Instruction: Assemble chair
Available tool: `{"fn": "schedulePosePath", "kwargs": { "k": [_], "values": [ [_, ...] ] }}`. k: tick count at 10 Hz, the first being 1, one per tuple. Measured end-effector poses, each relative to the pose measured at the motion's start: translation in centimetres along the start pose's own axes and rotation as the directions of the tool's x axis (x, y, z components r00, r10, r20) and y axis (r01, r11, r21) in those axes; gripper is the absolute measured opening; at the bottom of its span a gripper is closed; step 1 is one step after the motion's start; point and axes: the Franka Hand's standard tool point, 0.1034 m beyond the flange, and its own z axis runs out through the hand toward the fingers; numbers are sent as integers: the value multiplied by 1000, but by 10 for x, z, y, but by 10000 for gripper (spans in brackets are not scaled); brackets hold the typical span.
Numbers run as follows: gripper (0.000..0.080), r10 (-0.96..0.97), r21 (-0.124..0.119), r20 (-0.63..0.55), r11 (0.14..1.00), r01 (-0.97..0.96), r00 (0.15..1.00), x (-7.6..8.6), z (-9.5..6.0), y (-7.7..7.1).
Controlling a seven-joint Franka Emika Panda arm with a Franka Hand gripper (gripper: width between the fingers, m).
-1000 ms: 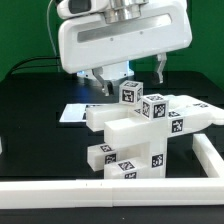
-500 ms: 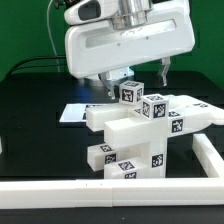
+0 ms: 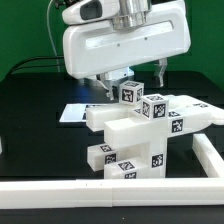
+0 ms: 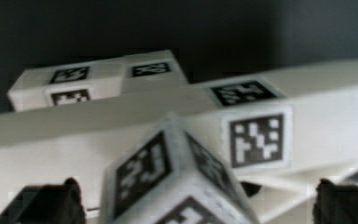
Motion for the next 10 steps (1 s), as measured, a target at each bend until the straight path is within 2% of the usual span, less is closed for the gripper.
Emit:
{"fn": "schedulePosePath", "kwargs": {
  "k": [1,2,3,4,8,10],
  "values": [
    [649,27,3,0,1000,-27,1000,0,1,0],
    [534,41,3,0,999,-41,999,-1,1,0],
    [534,46,2,-1,999,-46,999,0,1,0],
    [396,105,3,-2,994,-105,994,0,1,0],
    [396,383,4,-5,924,-383,924,1,1,1],
    [396,597,19,-23,802,-597,802,1,0,5]
  ]
}}
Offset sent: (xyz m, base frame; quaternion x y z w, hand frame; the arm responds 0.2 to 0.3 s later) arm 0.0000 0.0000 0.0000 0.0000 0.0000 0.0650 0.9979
